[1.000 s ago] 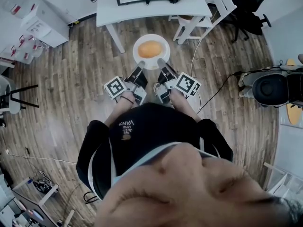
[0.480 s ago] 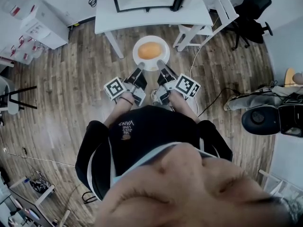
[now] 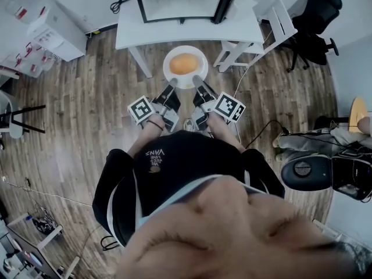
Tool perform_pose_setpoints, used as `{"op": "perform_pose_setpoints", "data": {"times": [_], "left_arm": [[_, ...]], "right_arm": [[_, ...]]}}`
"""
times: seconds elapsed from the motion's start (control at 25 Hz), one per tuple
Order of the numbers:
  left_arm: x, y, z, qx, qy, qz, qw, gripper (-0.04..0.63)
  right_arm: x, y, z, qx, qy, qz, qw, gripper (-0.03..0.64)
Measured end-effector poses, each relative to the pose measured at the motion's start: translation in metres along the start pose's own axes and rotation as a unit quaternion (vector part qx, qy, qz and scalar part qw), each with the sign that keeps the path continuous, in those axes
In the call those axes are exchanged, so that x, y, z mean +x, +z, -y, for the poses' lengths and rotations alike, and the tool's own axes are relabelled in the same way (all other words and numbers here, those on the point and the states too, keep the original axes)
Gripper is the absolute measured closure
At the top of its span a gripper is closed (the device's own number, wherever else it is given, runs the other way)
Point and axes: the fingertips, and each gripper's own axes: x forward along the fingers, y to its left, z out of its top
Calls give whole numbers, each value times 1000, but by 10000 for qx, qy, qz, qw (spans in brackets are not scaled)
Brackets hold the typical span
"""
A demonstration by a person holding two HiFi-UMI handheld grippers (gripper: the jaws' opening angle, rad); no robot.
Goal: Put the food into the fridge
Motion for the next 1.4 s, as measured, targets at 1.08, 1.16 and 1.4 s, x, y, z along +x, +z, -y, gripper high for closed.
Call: {"op": "perform_pose_setpoints", "data": {"times": [1.08,1.16,1.4], "left_arm": [[85,26,-24,17,177,675,9976,571],[86,28,-26,26,187,678,9975,571],[98,39,-31,-35,188,633,9978,571]], "right_arm": [[54,77,39,39,283,-636,9976,594],[56,78,40,38,273,-645,9975,594],[69,86,44,24,229,-637,9977,594]]}}
